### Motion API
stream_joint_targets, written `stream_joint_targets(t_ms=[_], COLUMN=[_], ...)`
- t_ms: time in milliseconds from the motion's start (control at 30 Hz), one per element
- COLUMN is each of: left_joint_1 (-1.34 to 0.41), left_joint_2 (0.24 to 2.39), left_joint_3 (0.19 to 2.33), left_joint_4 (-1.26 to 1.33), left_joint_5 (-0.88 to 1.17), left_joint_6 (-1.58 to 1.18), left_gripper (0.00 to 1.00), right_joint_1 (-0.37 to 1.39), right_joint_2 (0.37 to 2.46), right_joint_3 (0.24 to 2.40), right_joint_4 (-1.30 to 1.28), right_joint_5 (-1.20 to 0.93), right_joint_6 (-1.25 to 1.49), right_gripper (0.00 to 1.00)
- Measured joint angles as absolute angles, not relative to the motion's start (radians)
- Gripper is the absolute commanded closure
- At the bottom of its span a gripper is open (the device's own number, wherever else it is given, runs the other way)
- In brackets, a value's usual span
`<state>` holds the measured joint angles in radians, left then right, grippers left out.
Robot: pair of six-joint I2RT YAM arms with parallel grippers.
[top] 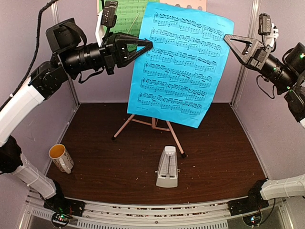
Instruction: Set up the instrument practice props
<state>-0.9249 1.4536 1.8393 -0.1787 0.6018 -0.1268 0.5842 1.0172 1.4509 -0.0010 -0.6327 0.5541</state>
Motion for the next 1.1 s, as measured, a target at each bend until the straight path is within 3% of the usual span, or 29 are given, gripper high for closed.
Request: stream_joint_targets(t_ms=[400, 467, 533, 567, 633, 933, 1100], left_joint_1=[-0.925, -0.925, -0.925, -0.924, -0.921, -0.814, -0.718], left_joint_2=[1.515, 1.524, 1.529, 1.533, 1.545, 1.692, 1.723], left_joint_3=[1.975, 1.990, 1.995, 1.999, 2.019, 2.299, 2.351], left_joint_4=[-0.203, -0.211, -0.215, -0.219, -0.229, -0.255, -0.238], left_joint_5=[0.435, 0.414, 0.396, 0.389, 0.372, 0.314, 0.295], left_joint_6=[-0.133, -0.130, -0.124, -0.121, -0.113, -0.147, -0.235], left_gripper=[1.00, 1.00, 1.00, 1.00, 1.00, 1.00, 1.00], right_joint_1=[0.585, 0.585, 0.585, 0.585, 0.583, 0.570, 0.570], right_joint_2=[1.081, 1.093, 1.102, 1.105, 1.111, 1.286, 1.391], right_joint_3=[1.552, 1.572, 1.589, 1.595, 1.609, 1.817, 1.928], right_joint_4=[-0.035, -0.042, -0.054, -0.060, -0.066, -0.107, -0.176], right_joint_5=[-0.567, -0.551, -0.524, -0.509, -0.462, -0.276, -0.183], right_joint_6=[0.492, 0.472, 0.447, 0.440, 0.408, 0.326, 0.287], right_gripper=[0.97, 0.86, 0.53, 0.45, 0.39, 0.40, 0.43])
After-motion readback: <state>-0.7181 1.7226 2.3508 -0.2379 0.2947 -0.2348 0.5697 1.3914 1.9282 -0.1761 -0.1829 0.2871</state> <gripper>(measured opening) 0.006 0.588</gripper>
